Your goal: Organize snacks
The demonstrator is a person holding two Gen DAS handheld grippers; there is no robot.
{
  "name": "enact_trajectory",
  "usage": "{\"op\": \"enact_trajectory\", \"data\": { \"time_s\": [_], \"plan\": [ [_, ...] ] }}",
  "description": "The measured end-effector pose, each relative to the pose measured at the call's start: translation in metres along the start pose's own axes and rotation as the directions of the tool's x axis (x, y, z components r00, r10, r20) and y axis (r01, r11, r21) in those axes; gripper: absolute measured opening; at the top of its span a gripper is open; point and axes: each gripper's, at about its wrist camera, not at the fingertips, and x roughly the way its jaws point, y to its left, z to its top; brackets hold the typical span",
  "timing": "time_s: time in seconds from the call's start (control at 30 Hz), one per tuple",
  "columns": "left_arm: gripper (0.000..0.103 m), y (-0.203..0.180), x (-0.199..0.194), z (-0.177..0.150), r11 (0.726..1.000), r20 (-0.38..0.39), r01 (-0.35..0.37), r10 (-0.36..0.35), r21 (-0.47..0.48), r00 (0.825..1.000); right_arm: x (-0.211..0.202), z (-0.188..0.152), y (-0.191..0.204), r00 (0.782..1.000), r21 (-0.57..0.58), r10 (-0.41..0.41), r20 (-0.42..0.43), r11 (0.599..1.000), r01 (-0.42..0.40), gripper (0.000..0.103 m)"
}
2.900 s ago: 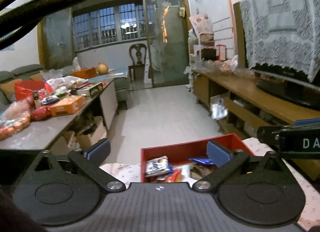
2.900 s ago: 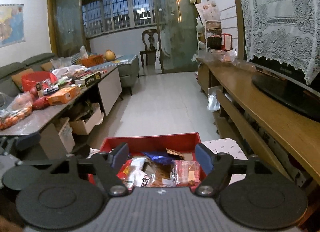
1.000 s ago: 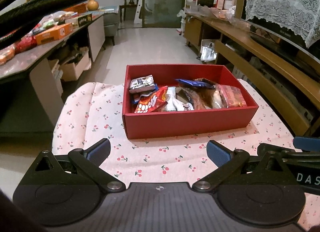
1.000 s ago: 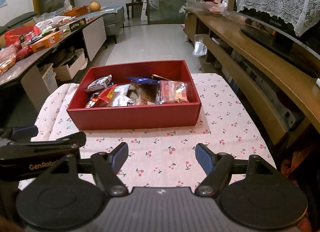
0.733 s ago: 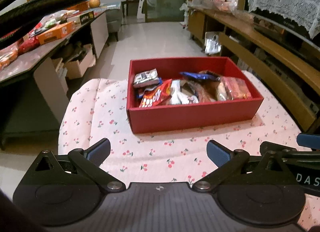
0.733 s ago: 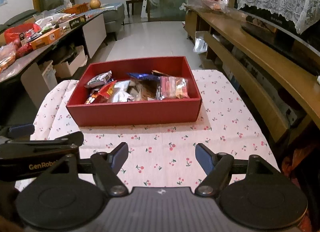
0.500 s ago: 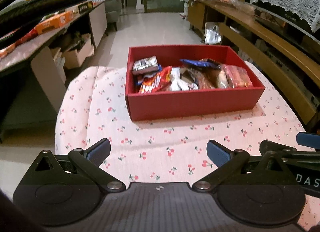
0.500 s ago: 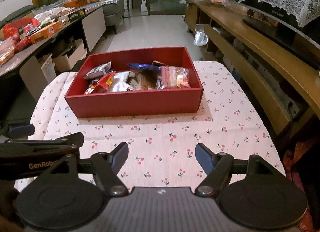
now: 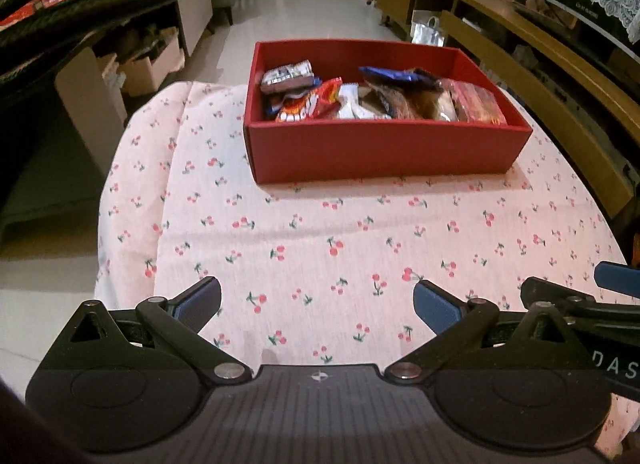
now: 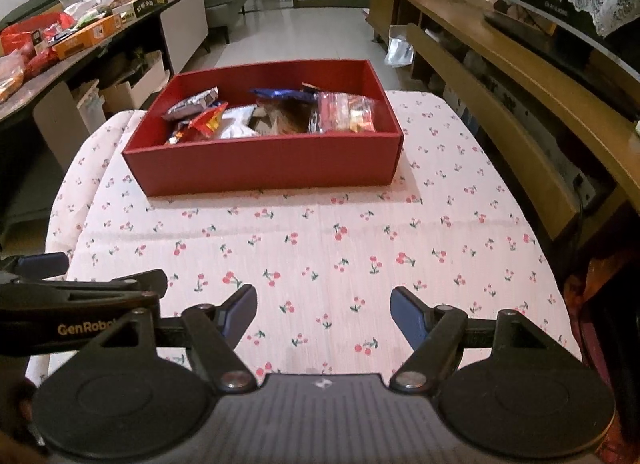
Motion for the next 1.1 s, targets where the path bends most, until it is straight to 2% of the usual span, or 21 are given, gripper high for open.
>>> {"op": "enact_trajectory", "data": {
  "time_s": [0.43, 1.1],
  "plan": [
    [0.103, -0.002, 0.001, -0.012, 1.000, -0.058, 0.009, -0.009, -0.005, 0.998, -0.002, -0.013, -0.003, 0.999, 0.013, -0.004, -0.035, 1.000, 0.005, 0.070],
    [0.103, -0.006, -0.009, -0.033, 1.000, -0.084, 0.017, -0.017, 0.008, 0.996, -0.015, -0.036, -0.007, 0.997, 0.051, -0.006, -0.072, 0.999, 0.009, 0.070]
  ]
}}
